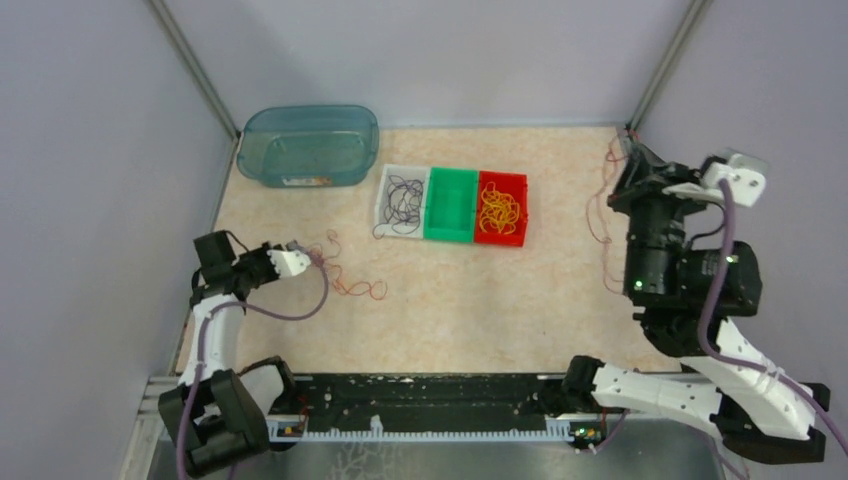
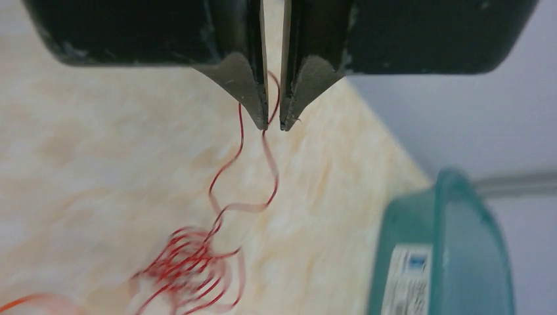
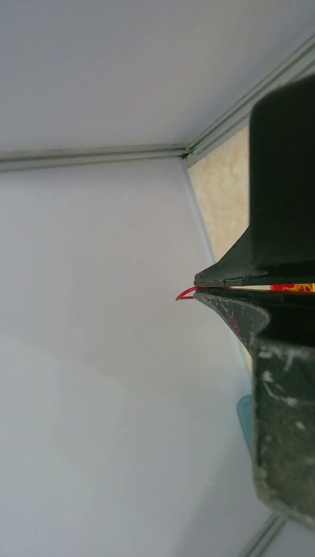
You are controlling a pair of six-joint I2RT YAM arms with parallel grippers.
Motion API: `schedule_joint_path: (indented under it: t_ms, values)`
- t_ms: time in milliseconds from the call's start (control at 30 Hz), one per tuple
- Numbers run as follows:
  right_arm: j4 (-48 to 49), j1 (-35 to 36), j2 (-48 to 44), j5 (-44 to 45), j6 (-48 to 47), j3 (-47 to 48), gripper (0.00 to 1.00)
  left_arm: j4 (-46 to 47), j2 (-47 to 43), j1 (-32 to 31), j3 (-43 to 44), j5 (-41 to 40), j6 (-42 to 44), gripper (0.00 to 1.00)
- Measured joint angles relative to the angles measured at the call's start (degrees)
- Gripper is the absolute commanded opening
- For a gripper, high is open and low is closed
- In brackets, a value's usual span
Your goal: Untangle the cables
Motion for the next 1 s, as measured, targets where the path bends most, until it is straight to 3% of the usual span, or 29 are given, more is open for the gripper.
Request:
schedule_joint_path:
  t_ms: [133,300,667,1000]
  values:
    - [-4.09,0.0,7.85,-7.26,3.5,4.98,0.0,-8.87,-0.15,-6.67,2.54,4.17,-5.27,0.18]
    - [-5.92,-0.22,16.2,-15.06,5.68,11.34,0.0,-14.4,1.4,-10.14,4.11,6.27,-9.88,0.16]
    - [-7.39,-10.45,29.9,-32.22,14.21,17.22,0.0,-21.24,2.23,-11.26,6.01,9.2,-11.82,0.22]
    - [-6.58,-14.05,36.74,-43.06,17.66,19.98,0.0,-24.92,3.13,-11.26,6.01,10.71,-10.27,0.21]
